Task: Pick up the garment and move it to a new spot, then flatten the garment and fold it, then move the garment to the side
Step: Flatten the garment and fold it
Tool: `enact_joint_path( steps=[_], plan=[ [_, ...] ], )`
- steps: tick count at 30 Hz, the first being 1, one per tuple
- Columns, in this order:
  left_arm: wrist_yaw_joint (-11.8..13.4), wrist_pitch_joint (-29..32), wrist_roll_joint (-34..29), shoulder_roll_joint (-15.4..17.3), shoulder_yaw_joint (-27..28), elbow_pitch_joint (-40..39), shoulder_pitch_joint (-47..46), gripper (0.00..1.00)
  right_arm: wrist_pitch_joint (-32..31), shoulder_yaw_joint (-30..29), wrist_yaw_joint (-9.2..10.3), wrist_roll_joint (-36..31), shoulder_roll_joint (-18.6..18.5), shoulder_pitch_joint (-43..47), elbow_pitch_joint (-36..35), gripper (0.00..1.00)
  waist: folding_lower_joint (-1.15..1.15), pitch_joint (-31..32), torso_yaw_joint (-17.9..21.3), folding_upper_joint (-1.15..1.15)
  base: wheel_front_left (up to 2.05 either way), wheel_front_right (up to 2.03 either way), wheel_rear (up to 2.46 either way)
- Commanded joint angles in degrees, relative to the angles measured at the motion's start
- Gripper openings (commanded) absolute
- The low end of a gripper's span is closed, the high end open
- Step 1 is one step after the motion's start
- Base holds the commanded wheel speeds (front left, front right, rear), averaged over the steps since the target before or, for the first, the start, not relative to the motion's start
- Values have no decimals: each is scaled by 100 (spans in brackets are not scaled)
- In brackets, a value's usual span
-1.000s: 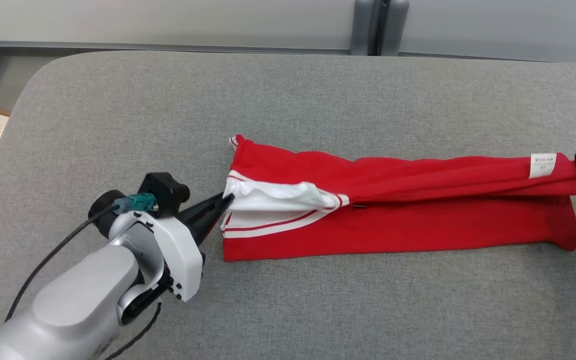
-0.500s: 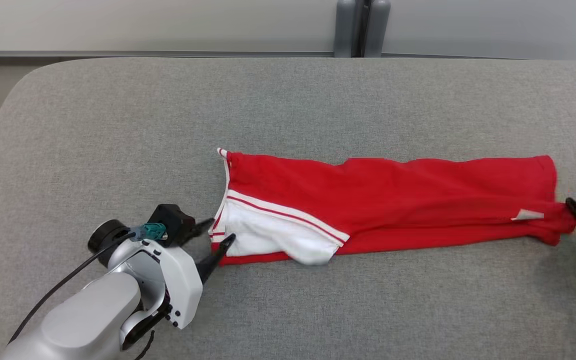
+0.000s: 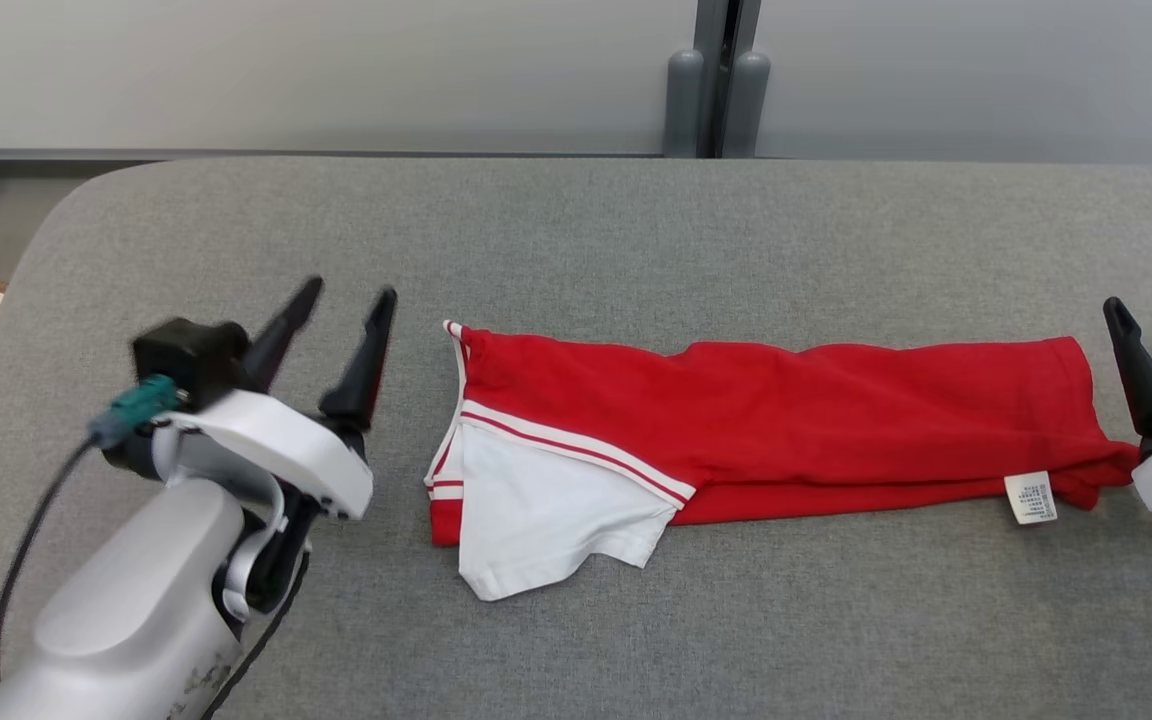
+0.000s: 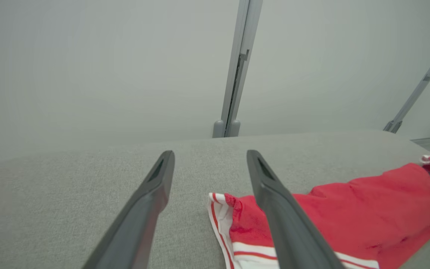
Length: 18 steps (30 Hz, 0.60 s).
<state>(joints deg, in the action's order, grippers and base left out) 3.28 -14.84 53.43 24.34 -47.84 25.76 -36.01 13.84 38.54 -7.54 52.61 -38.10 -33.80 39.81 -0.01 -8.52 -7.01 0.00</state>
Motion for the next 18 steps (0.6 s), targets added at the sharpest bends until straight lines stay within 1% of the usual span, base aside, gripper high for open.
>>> enact_joint_path(
  steps=[1, 2, 3, 5, 8, 12, 14, 18],
  plan=[
    [51, -38, -108, -53, 373, -208, 109, 100, 81, -136, 9, -56, 54, 115, -41, 100, 1, 54, -12, 0, 0, 0, 0],
    [66, -38, -257, -124, 768, -418, 280, 100, 113, -294, 9, -87, 135, 174, -72, 100, 1, 81, -17, 0, 0, 0, 0],
    [28, -35, -368, -243, 1120, -627, 516, 100, 130, -469, 9, -109, 227, 253, -110, 100, 1, 110, -22, 0, 0, 0, 0],
    [-35, -24, -694, -488, 1798, -995, 974, 100, 137, -1048, 9, -272, 389, 407, -357, 100, 1, 153, -35, 0, 0, 0, 0],
    [-213, -26, -1166, -912, 2591, -1381, 1536, 100, 137, -1818, 8, -803, 721, 950, -832, 100, 1, 199, -48, 0, 0, 0, 0],
    [-558, -27, -1886, -1407, 3300, -1566, 2165, 100, 139, -2640, 7, -1448, 1260, 1607, -1446, 100, 1, 248, -46, 0, 0, 0, 0],
    [-710, -26, -2156, -1666, 3613, -1587, 2390, 100, 140, -2866, 6, -1740, 1499, 1914, -1635, 100, 1, 261, -32, 0, 0, 0, 0],
    [-922, -27, -2685, -1970, 4043, -1586, 2749, 100, 140, -3232, 5, -2102, 1916, 2279, -1790, 100, 1, 273, 6, 0, 0, 0, 0]
  ],
)
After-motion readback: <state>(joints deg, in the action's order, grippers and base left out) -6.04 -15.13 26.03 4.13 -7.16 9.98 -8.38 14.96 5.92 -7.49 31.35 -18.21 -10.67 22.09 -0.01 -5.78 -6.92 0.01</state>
